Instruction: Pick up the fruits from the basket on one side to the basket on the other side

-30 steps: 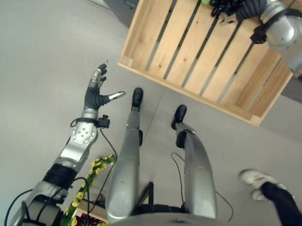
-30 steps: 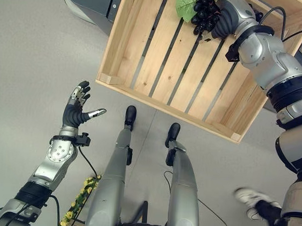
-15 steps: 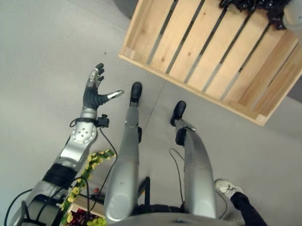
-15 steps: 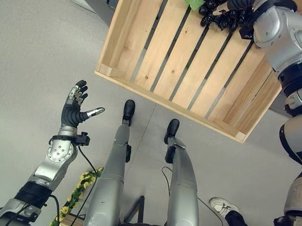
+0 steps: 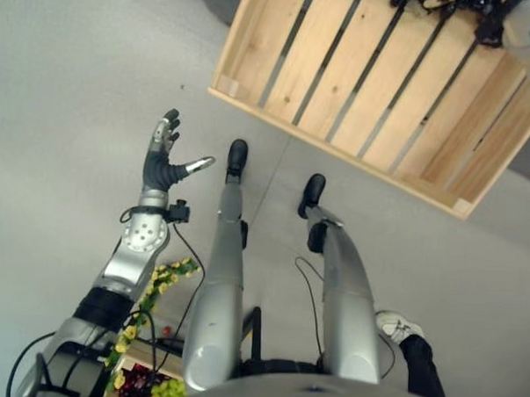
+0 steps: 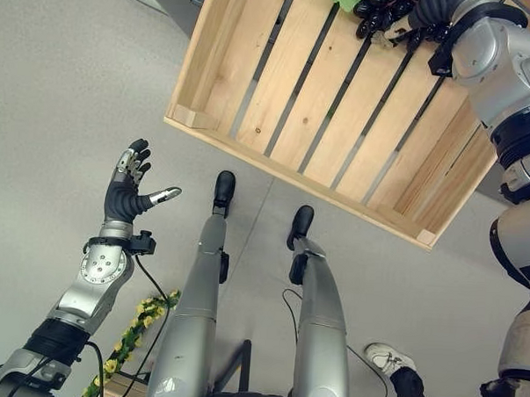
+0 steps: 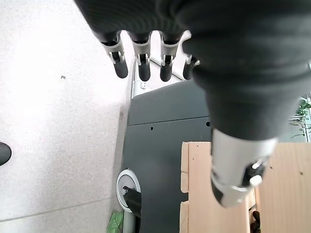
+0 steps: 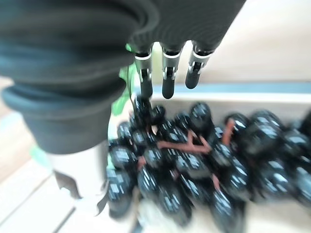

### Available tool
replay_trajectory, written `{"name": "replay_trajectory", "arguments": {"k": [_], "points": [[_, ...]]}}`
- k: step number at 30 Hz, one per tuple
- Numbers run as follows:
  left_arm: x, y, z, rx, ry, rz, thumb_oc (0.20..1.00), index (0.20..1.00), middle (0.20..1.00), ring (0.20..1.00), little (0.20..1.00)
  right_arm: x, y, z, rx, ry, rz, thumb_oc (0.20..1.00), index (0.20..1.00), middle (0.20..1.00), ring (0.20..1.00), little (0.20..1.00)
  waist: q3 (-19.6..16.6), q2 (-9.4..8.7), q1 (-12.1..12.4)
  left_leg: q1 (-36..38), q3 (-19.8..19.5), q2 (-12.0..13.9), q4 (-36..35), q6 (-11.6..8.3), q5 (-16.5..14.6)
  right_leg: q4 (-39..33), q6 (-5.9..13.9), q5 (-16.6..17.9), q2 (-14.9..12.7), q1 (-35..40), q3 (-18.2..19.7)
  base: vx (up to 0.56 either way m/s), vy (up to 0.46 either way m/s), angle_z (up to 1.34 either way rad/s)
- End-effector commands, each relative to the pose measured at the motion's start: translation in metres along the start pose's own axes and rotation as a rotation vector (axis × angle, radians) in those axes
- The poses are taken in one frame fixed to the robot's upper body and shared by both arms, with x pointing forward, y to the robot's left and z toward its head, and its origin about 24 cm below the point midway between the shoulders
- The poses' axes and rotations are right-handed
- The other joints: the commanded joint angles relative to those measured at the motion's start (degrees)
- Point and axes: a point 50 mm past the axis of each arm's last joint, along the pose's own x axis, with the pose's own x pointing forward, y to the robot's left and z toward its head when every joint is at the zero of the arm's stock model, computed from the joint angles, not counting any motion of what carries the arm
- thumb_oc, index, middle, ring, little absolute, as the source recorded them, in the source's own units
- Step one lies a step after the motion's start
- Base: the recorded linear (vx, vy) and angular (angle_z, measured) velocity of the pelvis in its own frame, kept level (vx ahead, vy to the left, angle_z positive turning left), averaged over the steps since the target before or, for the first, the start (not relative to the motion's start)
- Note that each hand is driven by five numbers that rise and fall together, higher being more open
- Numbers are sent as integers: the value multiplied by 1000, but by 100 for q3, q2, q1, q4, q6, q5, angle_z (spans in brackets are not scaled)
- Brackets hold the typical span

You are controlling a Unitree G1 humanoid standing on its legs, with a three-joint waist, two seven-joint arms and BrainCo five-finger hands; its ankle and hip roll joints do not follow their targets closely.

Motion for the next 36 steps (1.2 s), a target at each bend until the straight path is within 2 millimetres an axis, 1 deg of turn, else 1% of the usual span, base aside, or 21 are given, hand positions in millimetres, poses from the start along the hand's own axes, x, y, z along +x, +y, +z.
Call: {"name": "replay_trajectory", "arguments": {"k": [1,6,12,17,19,21,22,24,25,26,27,36], "points": [[2,22,12,33,-74,47,1000,1000,1000,1000,1000,2,-27,-7,-69,55,31,1000,1000,1000,1000,1000,-45,-488,2,531,380,77,515,-173,-1008,-1006,433,547,-68,363,314,0,0,0],[1,27,11,37,-58,42,1000,1000,1000,1000,1000,1,-35,-8,-52,64,66,1000,1000,1000,1000,1000,-45,-570,-27,559,377,96,505,-193,-997,-1040,443,561,-78,413,292,0,0,0],[1,30,11,39,-54,43,1000,1000,1000,1000,1000,0,-33,-10,-41,75,100,1000,1000,1000,1000,1000,-45,-625,-27,611,384,106,452,-199,-979,-1115,449,594,-76,497,278,0,0,0],[1,31,9,44,-47,44,1000,1000,1000,1000,1000,1,-31,-12,-56,102,106,1000,1000,1000,1000,1000,-45,-633,-14,626,385,113,413,-203,-970,-1142,448,595,-67,500,269,0,0,0],[1,31,8,42,-43,52,1000,1000,1000,1000,1000,2,-27,-13,-46,114,109,1000,1000,1000,1000,1000,-45,-632,-3,617,385,117,399,-200,-965,-1161,449,597,-57,505,274,0,0,0],[1,31,8,40,-38,50,1000,1000,1000,1000,1000,2,-21,-12,-39,114,118,1000,1000,1000,1000,1000,-45,-635,1,612,384,123,387,-196,-957,-1164,443,593,-54,501,266,0,0,0],[1,31,7,40,-34,52,1000,1000,1000,1000,1000,3,-14,-11,-24,116,127,1000,1000,1000,1000,1000,-45,-632,5,604,382,128,372,-194,-954,-1178,445,595,-44,497,261,0,0,0],[2,31,7,43,-35,48,1000,1000,1000,1000,1000,4,-10,-9,-20,114,136,1000,1000,1000,1000,1000,-45,-629,13,601,375,131,366,-193,-950,-1171,449,596,-41,490,257,0,0,0],[2,30,8,41,-37,47,1000,1000,1000,1000,1000,5,-6,-7,-12,114,136,689,689,689,689,689,-45,-628,18,590,376,137,352,-185,-949,-1179,456,598,-36,480,253,0,0,0],[3,31,8,40,-38,48,1000,1000,1000,1000,1000,6,-5,-7,-1,118,135,401,401,401,401,401,-45,-628,17,589,377,139,341,-180,-949,-1193,460,603,-30,478,257,0,0,0],[3,31,8,40,-38,48,1000,1000,1000,1000,1000,6,-4,-7,-1,118,136,200,200,200,200,200,-45,-631,18,591,378,140,340,-180,-949,-1194,460,604,-30,479,258,0,0,0],[2,33,8,49,-31,52,1000,1000,1000,1000,1000,8,-2,-1,8,109,137,200,200,200,200,200,-45,-650,29,603,381,161,326,-152,-966,-1171,478,573,-4,464,260,0,0,0]]}}
